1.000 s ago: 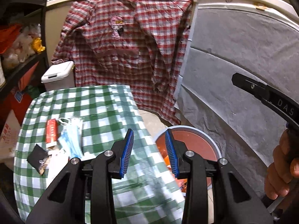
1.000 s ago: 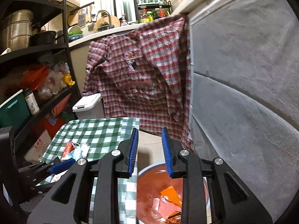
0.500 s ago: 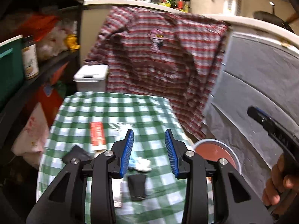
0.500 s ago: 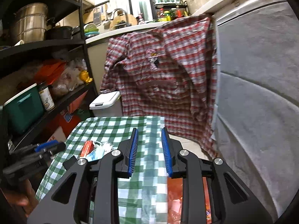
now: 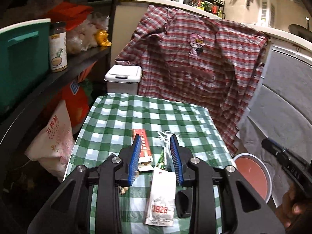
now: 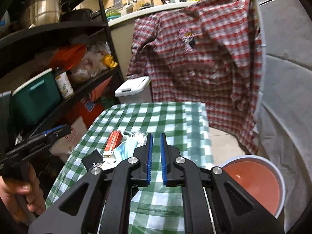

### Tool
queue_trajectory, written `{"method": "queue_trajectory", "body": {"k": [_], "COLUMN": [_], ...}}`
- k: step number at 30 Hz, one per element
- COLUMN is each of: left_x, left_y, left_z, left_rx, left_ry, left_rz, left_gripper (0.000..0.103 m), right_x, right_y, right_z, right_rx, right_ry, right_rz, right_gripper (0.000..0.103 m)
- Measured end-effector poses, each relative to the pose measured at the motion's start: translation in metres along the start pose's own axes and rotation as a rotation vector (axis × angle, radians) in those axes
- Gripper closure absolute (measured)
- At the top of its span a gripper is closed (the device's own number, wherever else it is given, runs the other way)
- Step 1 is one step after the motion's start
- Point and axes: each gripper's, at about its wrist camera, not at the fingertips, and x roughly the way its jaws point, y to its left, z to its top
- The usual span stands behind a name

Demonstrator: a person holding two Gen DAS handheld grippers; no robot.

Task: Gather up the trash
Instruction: 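Move both open tools back over the table, then close the right tool on the white tissue ball while the left tool reaches toward the red toothpaste box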

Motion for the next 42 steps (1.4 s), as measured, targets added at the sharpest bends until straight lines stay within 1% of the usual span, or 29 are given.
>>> {"method": "queue_trajectory", "body": {"k": [5, 13, 15, 19, 20, 21, 22, 23, 28, 32, 37, 40, 42], "left_x": [0.016, 0.042, 0.048, 0.062, 0.065, 0.069, 0.073, 0.077, 0.096, 0.107, 0.123, 0.133, 0.137], "left_y": [0.009, 0.019, 0.021, 0.025, 0.025, 0.025, 0.025, 0.026, 0.029, 0.032, 0.031, 0.027, 0.026], "left_z": [-0.008, -0.016, -0.016, -0.018, -0.018, -0.019, -0.019, -0.02, -0.025, -0.028, -0.033, -0.036, -0.037], "left_rx": [0.009, 0.007, 0.003, -0.004, -0.005, -0.005, -0.004, -0.003, 0.01, -0.011, -0.014, -0.004, -0.01], "left_ry": [0.008, 0.047, 0.052, 0.076, 0.083, 0.089, 0.097, 0.102, 0.152, 0.186, 0.23, 0.264, 0.278], "left_rz": [0.02, 0.029, 0.032, 0.034, 0.034, 0.035, 0.037, 0.036, 0.032, 0.022, 0.02, 0.035, 0.033], "left_gripper": [0.072, 0.072, 0.072, 0.072, 0.072, 0.07, 0.066, 0.064, 0.056, 0.055, 0.049, 0.048, 0.048], "right_x": [0.022, 0.066, 0.074, 0.094, 0.099, 0.103, 0.107, 0.111, 0.125, 0.129, 0.132, 0.134, 0.135], "right_y": [0.016, 0.03, 0.031, 0.033, 0.033, 0.034, 0.034, 0.034, 0.03, 0.031, 0.031, 0.03, 0.03], "right_z": [-0.014, -0.039, -0.042, -0.05, -0.053, -0.055, -0.058, -0.06, -0.069, -0.073, -0.075, -0.075, -0.074], "right_rx": [-0.05, -0.083, -0.081, -0.073, -0.071, -0.07, -0.068, -0.065, -0.046, -0.052, -0.054, -0.052, -0.051], "right_ry": [0.011, 0.098, 0.117, 0.176, 0.197, 0.209, 0.226, 0.243, 0.311, 0.338, 0.359, 0.369, 0.373], "right_rz": [0.009, 0.037, 0.041, 0.06, 0.064, 0.064, 0.063, 0.065, 0.071, 0.075, 0.073, 0.073, 0.073], "right_gripper": [0.095, 0.093, 0.089, 0.088, 0.084, 0.081, 0.08, 0.078, 0.077, 0.071, 0.07, 0.07, 0.071]}}
